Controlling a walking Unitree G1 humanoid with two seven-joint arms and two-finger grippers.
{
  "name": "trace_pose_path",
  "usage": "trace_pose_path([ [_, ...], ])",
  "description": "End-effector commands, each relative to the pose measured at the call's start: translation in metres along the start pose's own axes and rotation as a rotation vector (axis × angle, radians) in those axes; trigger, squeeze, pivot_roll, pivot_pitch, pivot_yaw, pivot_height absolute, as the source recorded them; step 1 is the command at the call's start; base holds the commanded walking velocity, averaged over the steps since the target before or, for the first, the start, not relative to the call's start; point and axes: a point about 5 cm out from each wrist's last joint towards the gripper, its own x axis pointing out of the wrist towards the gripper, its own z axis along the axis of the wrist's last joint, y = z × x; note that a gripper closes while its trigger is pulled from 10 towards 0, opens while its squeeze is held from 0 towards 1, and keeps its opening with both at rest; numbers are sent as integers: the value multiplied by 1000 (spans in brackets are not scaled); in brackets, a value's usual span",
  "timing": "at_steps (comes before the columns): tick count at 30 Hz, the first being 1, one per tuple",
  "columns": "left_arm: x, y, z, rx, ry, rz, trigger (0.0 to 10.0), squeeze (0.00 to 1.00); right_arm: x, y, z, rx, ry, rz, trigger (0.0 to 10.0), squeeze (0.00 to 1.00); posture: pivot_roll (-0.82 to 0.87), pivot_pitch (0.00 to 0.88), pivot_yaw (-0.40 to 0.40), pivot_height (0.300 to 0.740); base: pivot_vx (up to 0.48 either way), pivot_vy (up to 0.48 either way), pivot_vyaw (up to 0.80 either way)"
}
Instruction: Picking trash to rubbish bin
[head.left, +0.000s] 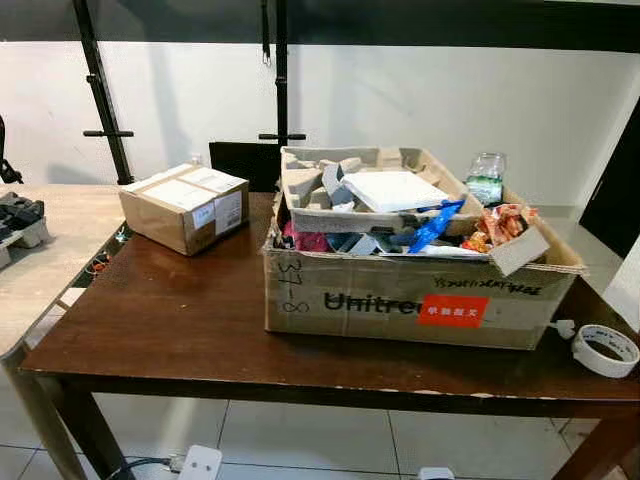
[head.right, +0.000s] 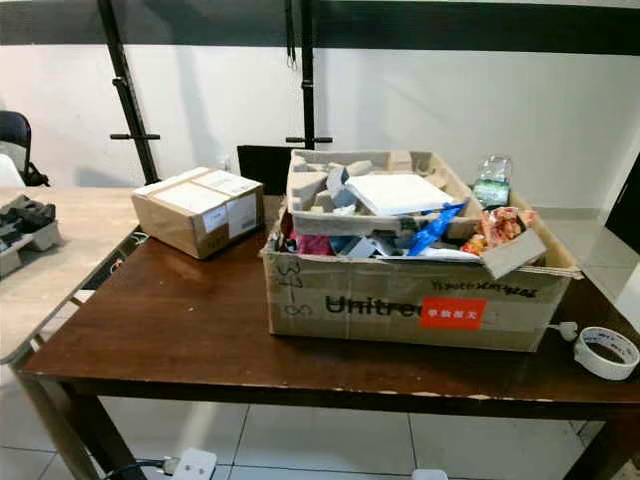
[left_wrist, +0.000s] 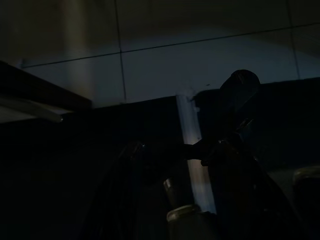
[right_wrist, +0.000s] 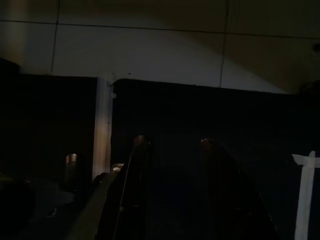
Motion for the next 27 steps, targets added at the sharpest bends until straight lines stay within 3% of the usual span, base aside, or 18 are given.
trace_pose_path([
  [1, -1, -2, -6, 0, 20, -6, 10000, 0, -2, 0, -8, 10, 29, -6, 10000, 0, -106, 119, 0, 740, 0, -281, 0],
  [6, -1, -2, -7, -10, 23, -6, 10000, 0, -2, -1, -9, 10, 30, -7, 10000, 0, -106, 119, -1, 740, 0, -268, 0],
  [11, -1, -2, -6, -111, 23, -10, 10000, 0, -2, -1, -8, 9, 30, -7, 10000, 0, -104, 118, -2, 740, 0, 79, 0],
  [16, -1, -1, -5, -105, 21, -4, 10000, 0, -2, 0, -8, 9, 29, -5, 10000, 0, -104, 119, -3, 740, 0, 463, 0],
  [27, -1, -1, -7, -104, 25, -10, 10000, 0, -2, -1, -9, 7, 34, -3, 10000, 0, -104, 122, -5, 740, 0, 61, 0],
])
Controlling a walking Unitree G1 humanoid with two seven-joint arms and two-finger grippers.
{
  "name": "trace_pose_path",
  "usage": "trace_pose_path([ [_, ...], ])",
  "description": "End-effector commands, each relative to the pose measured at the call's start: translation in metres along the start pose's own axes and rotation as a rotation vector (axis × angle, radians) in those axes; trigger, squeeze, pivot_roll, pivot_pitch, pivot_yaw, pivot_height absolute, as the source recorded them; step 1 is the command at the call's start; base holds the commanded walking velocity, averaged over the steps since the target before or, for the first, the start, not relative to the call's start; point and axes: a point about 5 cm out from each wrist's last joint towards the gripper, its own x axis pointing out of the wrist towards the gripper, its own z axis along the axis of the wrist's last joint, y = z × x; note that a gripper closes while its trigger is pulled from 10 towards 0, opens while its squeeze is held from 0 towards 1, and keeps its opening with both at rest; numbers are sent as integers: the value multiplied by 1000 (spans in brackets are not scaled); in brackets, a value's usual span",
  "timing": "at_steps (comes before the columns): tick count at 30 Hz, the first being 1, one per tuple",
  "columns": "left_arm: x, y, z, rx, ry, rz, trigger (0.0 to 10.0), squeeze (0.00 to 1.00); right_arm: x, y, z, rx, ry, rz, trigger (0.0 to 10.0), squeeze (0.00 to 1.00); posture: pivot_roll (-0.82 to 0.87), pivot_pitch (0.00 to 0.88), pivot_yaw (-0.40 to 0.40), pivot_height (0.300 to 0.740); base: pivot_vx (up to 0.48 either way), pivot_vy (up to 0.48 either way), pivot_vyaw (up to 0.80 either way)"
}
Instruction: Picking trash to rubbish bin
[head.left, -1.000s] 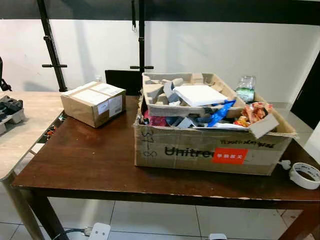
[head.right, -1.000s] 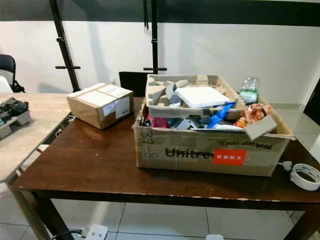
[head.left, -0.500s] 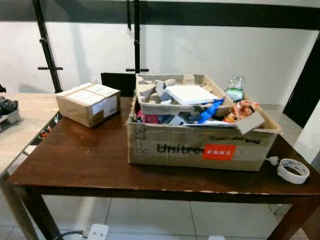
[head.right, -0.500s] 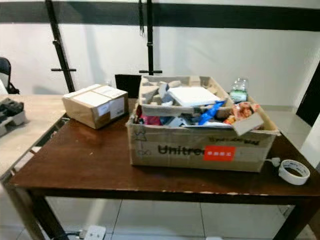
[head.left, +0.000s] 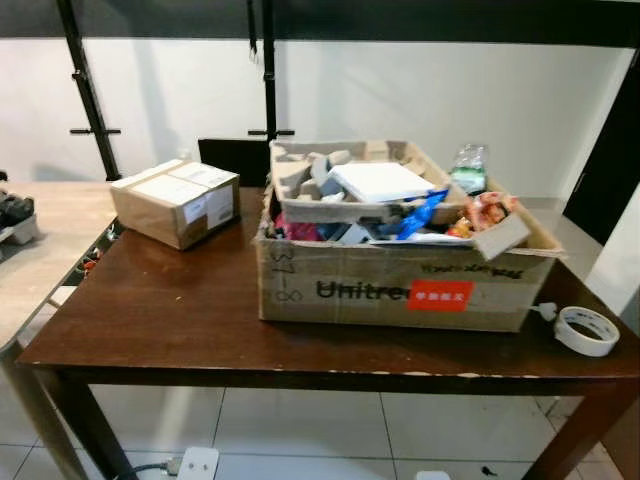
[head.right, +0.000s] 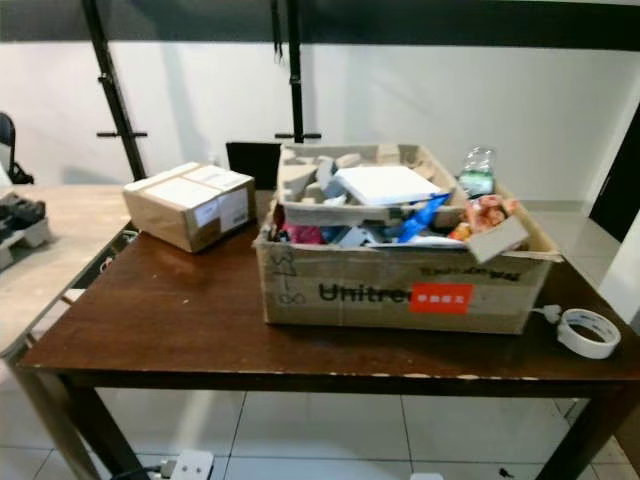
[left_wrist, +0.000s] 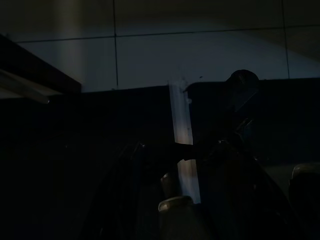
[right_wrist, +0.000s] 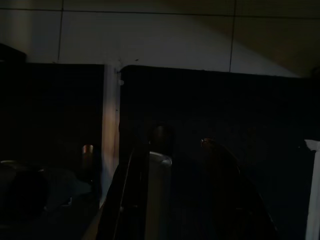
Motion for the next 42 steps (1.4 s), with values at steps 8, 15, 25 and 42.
trace_pose_path([
  [8, -2, 2, -7, -3, 26, -2, 10000, 0, -2, -3, -8, 7, 29, -10, 10000, 0, -104, 124, -5, 740, 0, 480, 0],
  [15, -2, 3, -6, 40, 26, 2, 10000, 0, -2, -2, -9, 8, 34, -9, 10000, 0, -103, 126, -4, 740, 0, 0, 0],
  [25, -3, 4, -10, 84, 62, -9, 10000, 0, -4, -3, -20, -7, 90, -12, 10000, 0, -95, 135, 0, 740, 0, 0, 0],
  [42, -5, 4, -21, 125, 108, -21, 10000, 0, -11, -7, -40, -36, 162, -32, 10000, 0, -94, 136, 6, 740, 0, 0, 0],
])
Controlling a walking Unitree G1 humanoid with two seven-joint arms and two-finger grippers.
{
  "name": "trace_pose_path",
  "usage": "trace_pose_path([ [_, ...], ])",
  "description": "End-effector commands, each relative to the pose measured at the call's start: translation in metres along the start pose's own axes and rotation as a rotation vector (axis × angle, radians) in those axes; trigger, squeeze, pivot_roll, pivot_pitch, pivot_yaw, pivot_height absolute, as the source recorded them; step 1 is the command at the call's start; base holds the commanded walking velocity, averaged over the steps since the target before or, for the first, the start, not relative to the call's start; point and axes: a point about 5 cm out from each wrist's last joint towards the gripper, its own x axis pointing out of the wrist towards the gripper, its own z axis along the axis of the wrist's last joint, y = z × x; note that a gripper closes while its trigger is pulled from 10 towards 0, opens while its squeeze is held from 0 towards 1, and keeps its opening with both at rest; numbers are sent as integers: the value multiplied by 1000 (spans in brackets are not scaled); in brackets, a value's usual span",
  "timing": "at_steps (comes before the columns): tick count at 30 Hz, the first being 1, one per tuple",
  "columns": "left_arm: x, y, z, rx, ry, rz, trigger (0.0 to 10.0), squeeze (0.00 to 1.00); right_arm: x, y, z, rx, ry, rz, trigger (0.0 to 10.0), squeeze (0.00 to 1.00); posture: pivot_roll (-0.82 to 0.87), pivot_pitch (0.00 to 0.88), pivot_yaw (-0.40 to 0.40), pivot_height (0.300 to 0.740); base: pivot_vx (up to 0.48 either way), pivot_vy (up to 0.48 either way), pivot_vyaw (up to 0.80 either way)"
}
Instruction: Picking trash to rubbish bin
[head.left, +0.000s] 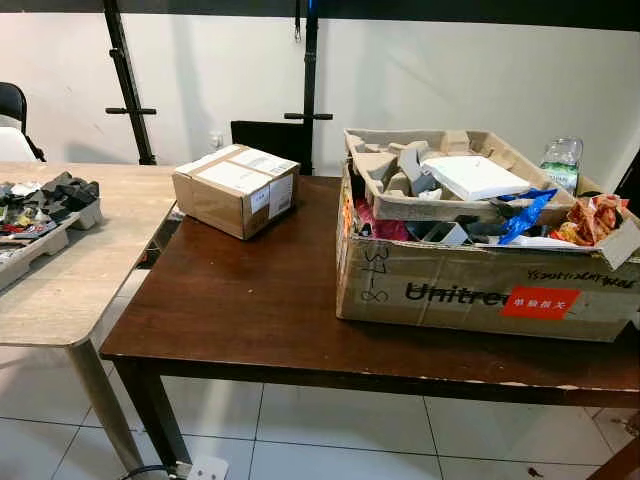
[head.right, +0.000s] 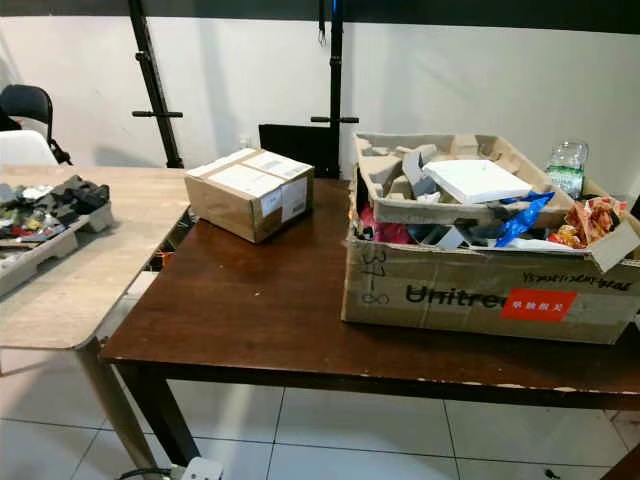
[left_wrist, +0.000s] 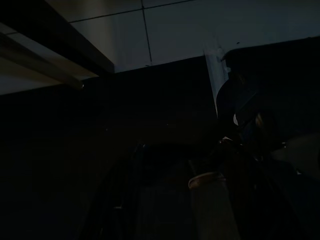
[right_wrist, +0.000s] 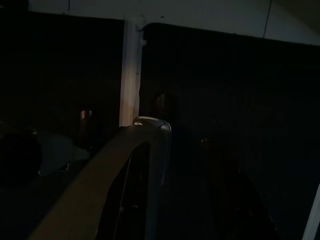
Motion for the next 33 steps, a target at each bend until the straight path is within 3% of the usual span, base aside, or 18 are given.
trace_pose_path([
  [1, -3, 2, -13, -16, 47, 8, 10000, 0, -2, -1, -12, 9, 40, -7, 10000, 0, -93, 137, 6, 740, 0, 0, 0],
  [20, -5, 2, -23, -2, 89, 23, 10000, 0, -2, -1, -14, -14, 61, -23, 10000, 0, -96, 131, 6, 740, 0, 0, 0],
  [24, -5, 2, -24, 34, 96, 14, 10000, 0, -3, -3, -15, -16, 66, -35, 10000, 0, -104, 142, 15, 740, 0, 0, 0],
  [33, -4, 4, -19, -5, 68, 45, 10000, 0, -3, -4, -16, -20, 65, -23, 10000, 0, -99, 125, 2, 740, 0, 0, -175],
])
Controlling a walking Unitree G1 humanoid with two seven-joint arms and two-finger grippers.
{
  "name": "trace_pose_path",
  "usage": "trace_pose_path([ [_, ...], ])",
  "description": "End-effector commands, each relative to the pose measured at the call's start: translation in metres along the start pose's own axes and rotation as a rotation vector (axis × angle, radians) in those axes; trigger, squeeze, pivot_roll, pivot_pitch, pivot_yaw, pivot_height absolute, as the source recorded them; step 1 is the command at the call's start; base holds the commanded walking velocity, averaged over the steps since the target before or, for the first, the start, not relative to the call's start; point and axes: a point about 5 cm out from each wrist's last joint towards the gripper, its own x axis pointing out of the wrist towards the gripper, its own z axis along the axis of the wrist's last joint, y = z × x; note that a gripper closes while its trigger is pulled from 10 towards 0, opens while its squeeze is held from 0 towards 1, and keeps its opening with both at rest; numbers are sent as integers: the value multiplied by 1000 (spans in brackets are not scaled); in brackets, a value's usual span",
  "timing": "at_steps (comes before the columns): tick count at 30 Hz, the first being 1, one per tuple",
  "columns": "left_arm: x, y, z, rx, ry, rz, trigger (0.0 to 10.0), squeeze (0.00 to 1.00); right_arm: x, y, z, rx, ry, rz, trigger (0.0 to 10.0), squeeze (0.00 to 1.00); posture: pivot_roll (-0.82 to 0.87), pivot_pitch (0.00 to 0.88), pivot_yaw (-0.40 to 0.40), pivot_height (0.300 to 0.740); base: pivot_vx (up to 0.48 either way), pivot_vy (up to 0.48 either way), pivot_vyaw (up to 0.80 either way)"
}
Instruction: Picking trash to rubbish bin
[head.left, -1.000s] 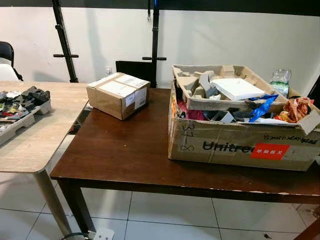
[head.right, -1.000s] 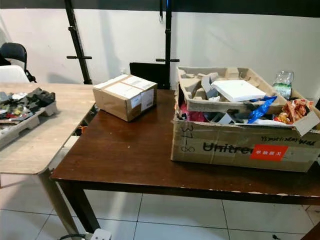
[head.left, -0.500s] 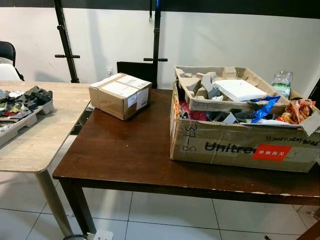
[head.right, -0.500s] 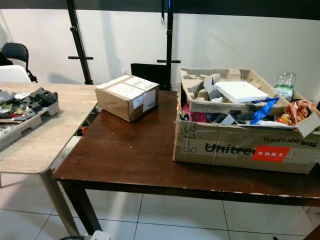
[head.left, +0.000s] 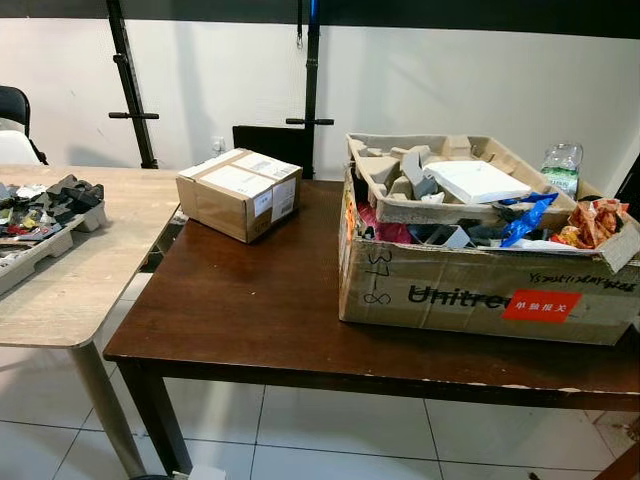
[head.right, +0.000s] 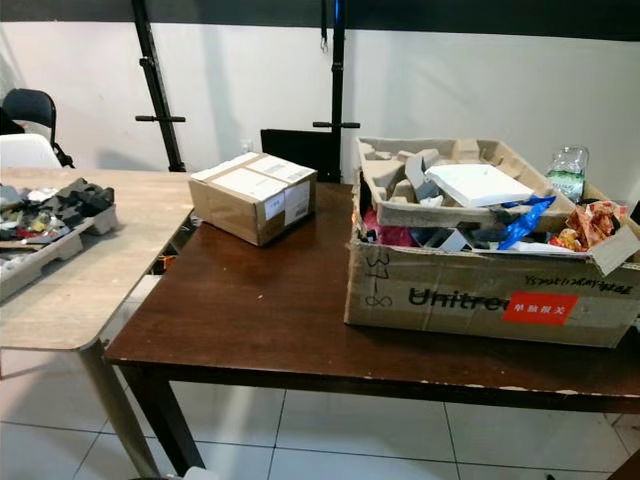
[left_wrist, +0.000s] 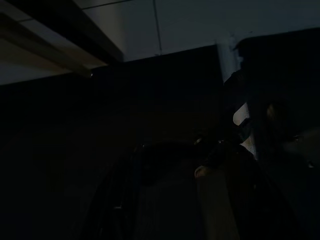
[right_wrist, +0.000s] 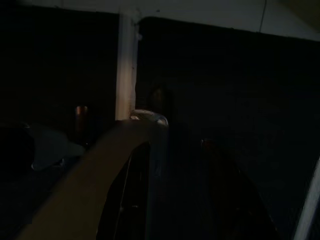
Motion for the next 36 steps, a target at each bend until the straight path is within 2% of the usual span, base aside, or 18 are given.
trace_pose_path([
  [1, -1, 2, -5, 1, 15, 5, 10000, 0, -2, -3, -13, -1, 41, -3, 10000, 0, -93, 126, -2, 740, 0, 0, -788],
  [4, -1, 0, -4, -10, 3, 5, 10000, 0, -2, -3, -11, -5, 35, -9, 10000, 0, -91, 121, -9, 740, 0, 0, -788],
  [7, -1, 2, -5, -23, -1, 14, 10000, 0, -1, -3, -9, -28, 33, -5, 10000, 0, -87, 117, -11, 740, 0, 0, 0],
  [30, -1, 2, -1, -32, -26, 3, 10000, 0, -1, -2, -3, -28, 14, 5, 10000, 0, -95, 109, -10, 740, 0, 0, 0],
  [36, -1, 2, 0, -33, -29, -3, 10000, 0, 0, -1, -2, -28, 8, 7, 10000, 0, -97, 110, -10, 740, 0, -362, 0],
])
